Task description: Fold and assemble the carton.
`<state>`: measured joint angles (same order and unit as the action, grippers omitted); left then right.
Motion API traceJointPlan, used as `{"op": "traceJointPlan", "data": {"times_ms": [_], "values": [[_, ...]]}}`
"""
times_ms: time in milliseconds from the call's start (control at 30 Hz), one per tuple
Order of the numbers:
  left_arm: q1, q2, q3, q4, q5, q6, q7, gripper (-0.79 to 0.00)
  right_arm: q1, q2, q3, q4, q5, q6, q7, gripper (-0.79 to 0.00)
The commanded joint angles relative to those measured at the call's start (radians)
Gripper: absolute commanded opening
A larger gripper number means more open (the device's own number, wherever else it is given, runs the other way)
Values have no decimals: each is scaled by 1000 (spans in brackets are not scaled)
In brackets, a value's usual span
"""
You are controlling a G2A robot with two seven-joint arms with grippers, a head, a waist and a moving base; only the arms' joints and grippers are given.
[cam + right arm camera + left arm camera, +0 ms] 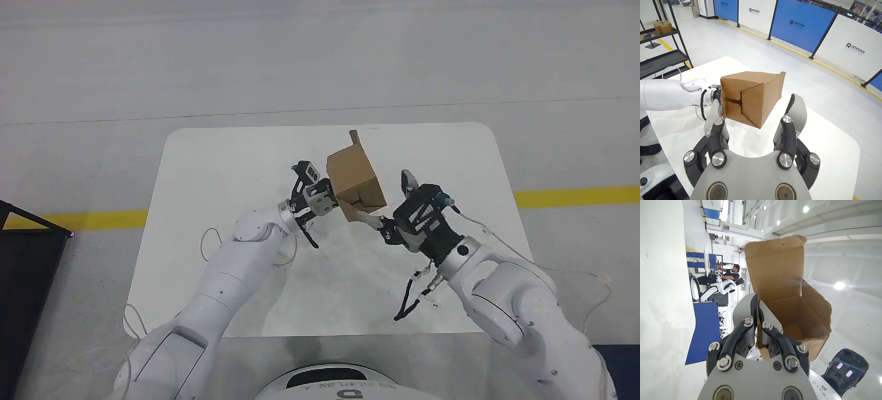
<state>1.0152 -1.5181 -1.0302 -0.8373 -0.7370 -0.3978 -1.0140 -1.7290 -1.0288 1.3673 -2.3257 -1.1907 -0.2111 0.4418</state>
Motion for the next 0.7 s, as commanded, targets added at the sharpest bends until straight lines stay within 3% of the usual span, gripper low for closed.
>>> {"op": "traceJointPlan", "data": {"times_ms": [0, 667], "values": [[1, 0, 1, -1, 3, 0, 0, -785, 3, -2, -6, 2, -7, 13, 1, 0], [5, -1, 13, -8, 11, 16, -46, -785, 64, -17, -17, 53, -6, 106, 56, 0]]}}
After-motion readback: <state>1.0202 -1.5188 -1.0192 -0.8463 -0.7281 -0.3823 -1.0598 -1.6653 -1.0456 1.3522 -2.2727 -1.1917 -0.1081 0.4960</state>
